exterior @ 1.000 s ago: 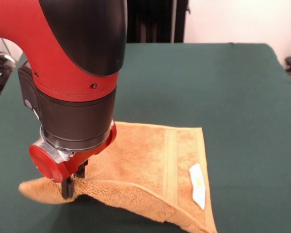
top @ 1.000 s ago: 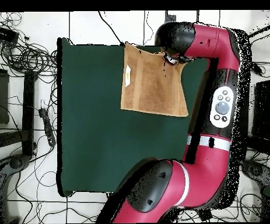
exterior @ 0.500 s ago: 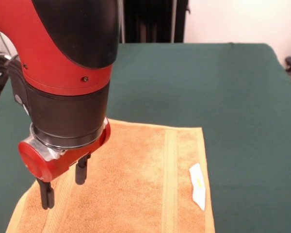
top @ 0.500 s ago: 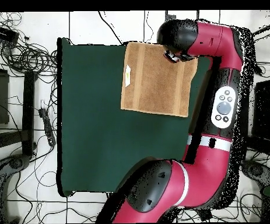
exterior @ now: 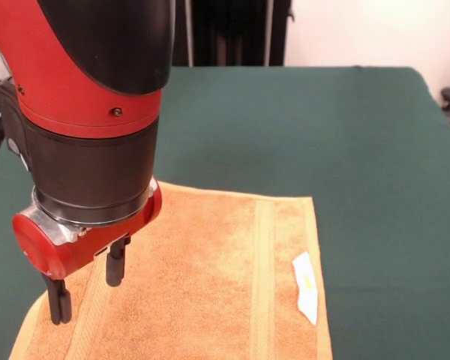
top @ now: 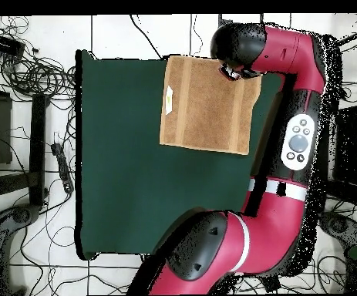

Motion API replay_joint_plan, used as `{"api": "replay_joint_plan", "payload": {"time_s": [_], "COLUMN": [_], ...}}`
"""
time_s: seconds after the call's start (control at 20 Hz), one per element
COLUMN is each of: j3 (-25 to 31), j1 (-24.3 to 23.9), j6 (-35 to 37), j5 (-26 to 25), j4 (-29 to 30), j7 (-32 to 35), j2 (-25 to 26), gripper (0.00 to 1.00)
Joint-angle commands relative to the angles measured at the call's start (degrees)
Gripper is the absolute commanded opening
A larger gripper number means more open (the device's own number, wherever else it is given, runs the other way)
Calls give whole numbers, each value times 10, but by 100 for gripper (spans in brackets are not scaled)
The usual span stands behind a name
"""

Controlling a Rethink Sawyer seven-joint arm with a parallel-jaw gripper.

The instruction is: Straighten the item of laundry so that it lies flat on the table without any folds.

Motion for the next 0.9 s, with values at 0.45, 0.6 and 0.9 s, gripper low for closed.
{"api": "replay_joint_plan", "payload": {"time_s": [0.45,0.6,0.9], "j3": [-35,-42,-57], "j1": [30,21,7], "j6": [-11,-52,-101], "j5": [49,68,105], "j4": [191,232,281], "j7": [63,105,179], "j2": [-40,-49,-59], "gripper": [100,100,100]}}
